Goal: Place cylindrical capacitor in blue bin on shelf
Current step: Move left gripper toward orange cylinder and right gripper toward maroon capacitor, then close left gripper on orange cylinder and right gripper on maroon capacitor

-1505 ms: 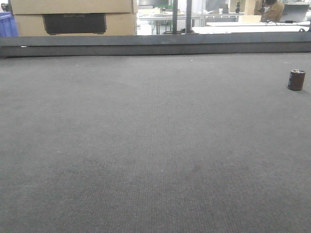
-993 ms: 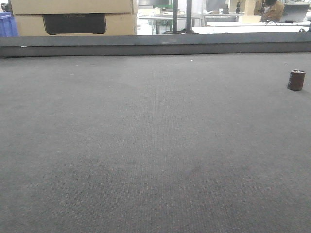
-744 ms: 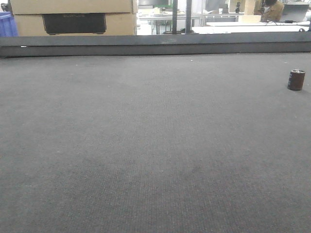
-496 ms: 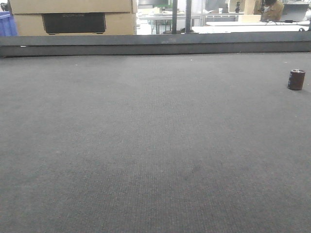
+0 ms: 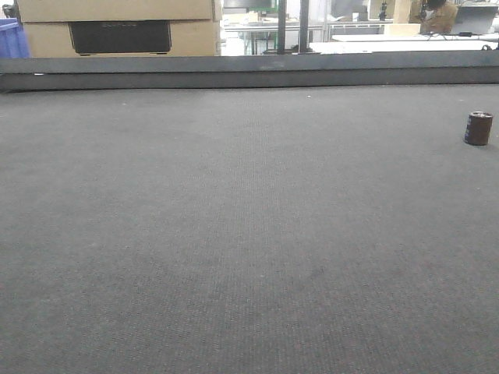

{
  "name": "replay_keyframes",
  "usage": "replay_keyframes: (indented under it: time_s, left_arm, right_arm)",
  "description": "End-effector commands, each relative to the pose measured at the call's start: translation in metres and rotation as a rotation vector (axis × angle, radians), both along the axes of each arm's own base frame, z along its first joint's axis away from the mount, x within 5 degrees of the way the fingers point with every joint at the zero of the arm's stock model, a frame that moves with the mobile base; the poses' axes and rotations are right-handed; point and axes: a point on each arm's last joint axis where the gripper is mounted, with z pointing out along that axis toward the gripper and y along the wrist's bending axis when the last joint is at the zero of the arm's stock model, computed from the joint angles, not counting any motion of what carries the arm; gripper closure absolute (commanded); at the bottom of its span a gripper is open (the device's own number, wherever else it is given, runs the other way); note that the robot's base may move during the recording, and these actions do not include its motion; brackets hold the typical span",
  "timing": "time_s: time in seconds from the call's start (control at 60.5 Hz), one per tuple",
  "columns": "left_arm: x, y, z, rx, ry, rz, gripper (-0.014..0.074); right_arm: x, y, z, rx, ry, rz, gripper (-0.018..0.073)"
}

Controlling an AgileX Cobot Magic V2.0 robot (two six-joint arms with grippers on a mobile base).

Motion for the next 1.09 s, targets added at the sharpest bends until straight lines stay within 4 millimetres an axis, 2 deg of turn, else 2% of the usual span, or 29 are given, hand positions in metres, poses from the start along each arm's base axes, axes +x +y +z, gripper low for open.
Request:
replay_keyframes:
  time_s: [0.0, 0.033, 0.132, 0.182, 0.265, 0.43, 0.596, 0.678, 0.744, 0.811, 0.893, 0.976, 1.075]
  left_arm:
    - [0.007, 0.0, 0.015, -0.001, 0.047, -0.003, 0.0446]
    - [0.012, -0.001, 0.021, 0.0, 0.063, -0.002, 0.0353]
    - [0.024, -0.001, 0.028, 0.001, 0.101, -0.002, 0.0157]
    - [0.031, -0.002, 0.028, 0.003, 0.126, -0.002, 0.007]
    - [0.04, -0.002, 0.025, -0.009, 0.163, -0.007, -0.0021]
    - [0.048, -0.005, 0.023, -0.032, 0.187, -0.027, -0.0006]
    - [0.048, -0.007, 0.022, -0.019, 0.188, -0.056, -0.0006]
    - [0.048, -0.008, 0.022, -0.019, 0.189, -0.061, -0.0006]
    - [0.048, -0.008, 0.022, -0.019, 0.189, -0.061, -0.0006]
    - [0.048, -0.008, 0.022, -0.019, 0.189, -0.061, -0.0006]
    - [0.048, -0.008, 0.022, -0.019, 0.189, -0.061, -0.0006]
    - [0.048, -0.008, 0.022, -0.019, 0.189, -0.061, -0.0006]
    - [0.048, -0.008, 0.022, -0.019, 0.189, -0.061, -0.0006]
  right_arm:
    - [0.01, 0.0, 0.012, 0.005, 0.032, 0.001, 0.0144]
    - [0.018, 0.0, 0.014, 0.002, 0.062, 0.0, 0.0111]
    - [0.038, 0.0, 0.014, -0.008, 0.118, -0.008, 0.0073]
    - [0.051, 0.0, 0.011, -0.022, 0.152, -0.015, 0.0071]
    - [0.071, 0.0, 0.002, -0.034, 0.237, -0.018, 0.0073]
    - [0.121, 0.0, -0.027, -0.042, 0.434, -0.02, 0.0073]
    - [0.168, -0.001, -0.051, -0.044, 0.463, -0.04, 0.0073]
    - [0.193, -0.002, -0.072, -0.047, 0.504, -0.049, 0.0071]
    - [0.209, -0.003, -0.086, -0.049, 0.504, -0.061, 0.0049]
    - [0.223, -0.004, -0.099, -0.052, 0.532, -0.064, -0.0018]
    - [0.243, -0.005, -0.111, -0.056, 0.535, -0.072, -0.0011]
    - [0.26, -0.009, -0.115, -0.058, 0.462, -0.096, -0.0011]
    - [0.282, -0.02, -0.125, -0.054, 0.428, -0.137, -0.0011]
